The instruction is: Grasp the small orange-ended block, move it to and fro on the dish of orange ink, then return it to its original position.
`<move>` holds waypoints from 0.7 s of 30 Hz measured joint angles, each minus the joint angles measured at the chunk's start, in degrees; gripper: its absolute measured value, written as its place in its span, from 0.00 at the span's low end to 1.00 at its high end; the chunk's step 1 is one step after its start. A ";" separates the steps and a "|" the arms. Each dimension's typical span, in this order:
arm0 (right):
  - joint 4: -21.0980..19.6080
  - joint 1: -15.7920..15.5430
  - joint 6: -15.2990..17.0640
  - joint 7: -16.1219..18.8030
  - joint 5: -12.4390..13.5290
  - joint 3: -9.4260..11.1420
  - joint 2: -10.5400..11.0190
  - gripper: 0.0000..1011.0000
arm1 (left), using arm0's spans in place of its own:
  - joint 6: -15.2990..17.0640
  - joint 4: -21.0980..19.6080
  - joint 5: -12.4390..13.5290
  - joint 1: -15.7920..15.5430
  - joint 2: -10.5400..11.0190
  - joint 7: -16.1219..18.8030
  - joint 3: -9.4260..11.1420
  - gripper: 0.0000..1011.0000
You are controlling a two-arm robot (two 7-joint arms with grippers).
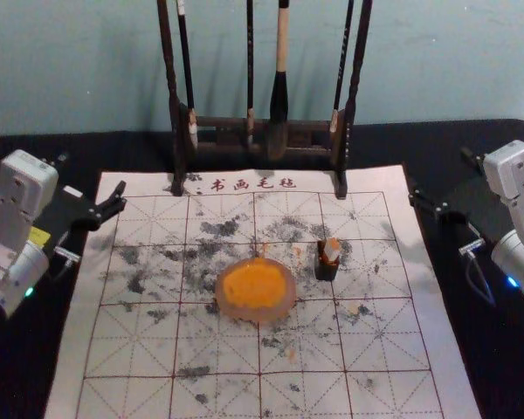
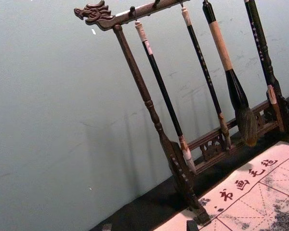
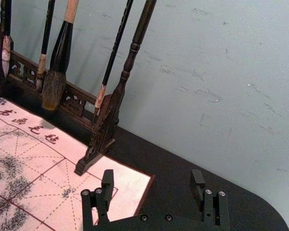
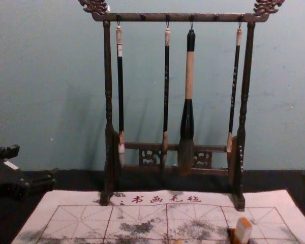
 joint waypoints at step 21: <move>0.00 0.00 0.00 0.00 0.00 0.00 0.00 0.99 | 0.00 0.00 0.00 0.00 0.00 0.00 0.00 0.99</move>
